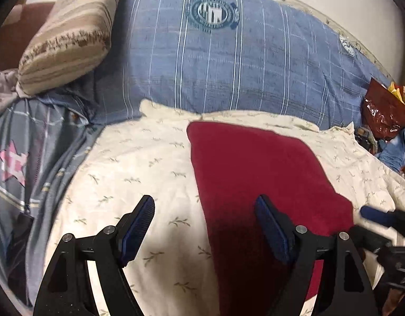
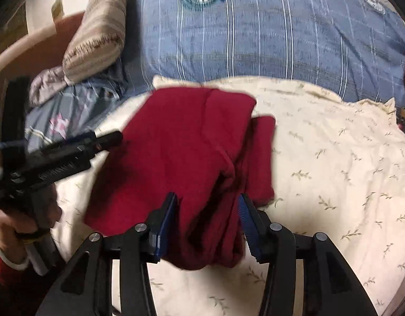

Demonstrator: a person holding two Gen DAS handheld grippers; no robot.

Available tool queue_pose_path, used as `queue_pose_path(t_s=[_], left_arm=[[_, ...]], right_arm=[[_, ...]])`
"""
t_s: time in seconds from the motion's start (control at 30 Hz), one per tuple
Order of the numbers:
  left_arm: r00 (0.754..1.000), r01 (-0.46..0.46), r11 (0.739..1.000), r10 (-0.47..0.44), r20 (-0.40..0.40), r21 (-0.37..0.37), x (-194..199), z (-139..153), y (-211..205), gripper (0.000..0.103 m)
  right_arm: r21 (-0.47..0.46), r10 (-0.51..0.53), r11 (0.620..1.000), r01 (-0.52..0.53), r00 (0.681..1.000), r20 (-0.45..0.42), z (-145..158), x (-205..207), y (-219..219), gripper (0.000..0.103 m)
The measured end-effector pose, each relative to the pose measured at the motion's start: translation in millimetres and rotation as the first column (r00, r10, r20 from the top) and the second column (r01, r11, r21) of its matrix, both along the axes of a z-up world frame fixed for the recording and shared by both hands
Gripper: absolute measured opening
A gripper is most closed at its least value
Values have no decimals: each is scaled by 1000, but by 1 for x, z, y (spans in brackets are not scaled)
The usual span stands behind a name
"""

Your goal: Fold small clothes

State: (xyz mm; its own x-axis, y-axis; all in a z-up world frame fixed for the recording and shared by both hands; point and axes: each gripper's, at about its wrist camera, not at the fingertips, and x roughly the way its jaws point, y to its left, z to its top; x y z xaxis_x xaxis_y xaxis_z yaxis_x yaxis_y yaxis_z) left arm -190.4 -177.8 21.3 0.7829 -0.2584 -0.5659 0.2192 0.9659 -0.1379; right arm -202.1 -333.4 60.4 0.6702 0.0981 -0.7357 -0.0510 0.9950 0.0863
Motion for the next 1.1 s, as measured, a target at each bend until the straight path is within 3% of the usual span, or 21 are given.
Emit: queue_pose_path(t_s=[0.03, 0.13, 0.53, 1.1], left_arm=[[1000, -4, 1000, 4, 12, 6, -5, 3, 0, 79], [999, -20, 1000, 19, 46, 23, -25, 10, -2, 79], [995, -27, 998, 21, 102, 58, -53, 13, 4, 80], [994, -38, 998, 32, 103, 59, -39, 9, 9, 80]], right_arm=[[0, -11, 1000, 11, 999, 33, 8, -3, 2, 65], [-18, -48, 999, 50, 994, 96, 20, -6, 9, 74], [-24, -140, 989, 143, 985, 97, 19, -2, 20, 79], [-12, -158, 987, 159, 986, 63, 12, 10, 23, 83]])
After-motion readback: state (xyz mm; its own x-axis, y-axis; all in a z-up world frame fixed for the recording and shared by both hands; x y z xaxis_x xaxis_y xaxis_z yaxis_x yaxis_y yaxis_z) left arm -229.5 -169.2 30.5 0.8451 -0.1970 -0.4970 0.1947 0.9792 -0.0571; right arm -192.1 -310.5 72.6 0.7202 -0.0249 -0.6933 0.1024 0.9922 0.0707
